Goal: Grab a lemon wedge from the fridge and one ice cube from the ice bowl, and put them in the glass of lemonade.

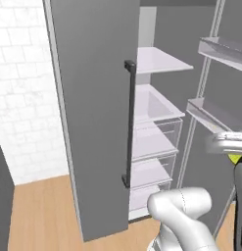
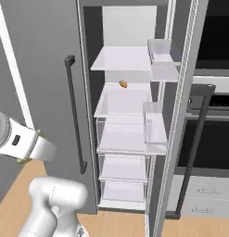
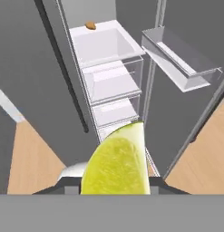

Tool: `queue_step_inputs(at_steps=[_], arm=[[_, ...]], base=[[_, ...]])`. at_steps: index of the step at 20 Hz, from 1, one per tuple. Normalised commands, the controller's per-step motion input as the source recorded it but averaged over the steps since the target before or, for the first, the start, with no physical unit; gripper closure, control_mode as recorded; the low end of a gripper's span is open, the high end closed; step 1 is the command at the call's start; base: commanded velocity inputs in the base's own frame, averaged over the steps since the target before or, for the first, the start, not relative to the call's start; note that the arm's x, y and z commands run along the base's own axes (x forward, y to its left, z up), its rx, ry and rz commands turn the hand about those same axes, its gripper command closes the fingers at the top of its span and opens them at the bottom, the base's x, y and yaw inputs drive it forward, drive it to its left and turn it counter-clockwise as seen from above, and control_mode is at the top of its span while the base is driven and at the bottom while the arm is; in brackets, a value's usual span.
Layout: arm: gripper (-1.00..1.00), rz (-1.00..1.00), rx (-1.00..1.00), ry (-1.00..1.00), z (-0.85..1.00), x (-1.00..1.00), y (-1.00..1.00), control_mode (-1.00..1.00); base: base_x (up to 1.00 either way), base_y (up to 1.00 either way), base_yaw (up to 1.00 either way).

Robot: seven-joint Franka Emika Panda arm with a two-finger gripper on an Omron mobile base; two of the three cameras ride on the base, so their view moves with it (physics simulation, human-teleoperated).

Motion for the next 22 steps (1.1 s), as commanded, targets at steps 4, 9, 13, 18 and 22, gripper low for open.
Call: queue_step_inputs(at_steps=[4, 9, 13, 18, 22], arm=[[1.00, 0.00, 0.00, 0.00, 0.00, 0.00, 0.00, 1.00], [1.00, 0.00, 0.00, 0.00, 0.00, 0.00, 0.00, 1.00], [1.00, 0.00, 0.00, 0.00, 0.00, 0.00, 0.00, 1.00], [1.00, 0.00, 0.00, 0.00, 0.00, 0.00, 0.00, 1.00], [1.00, 0.00, 0.00, 0.00, 0.00, 0.00, 0.00, 1.00]], base=[[-0.51, 0.19, -0.73], [0.00, -0.13, -0.72], [0.06, -0.63, -0.69], [0.26, -0.74, -0.62], [0.66, -0.72, -0.39]])
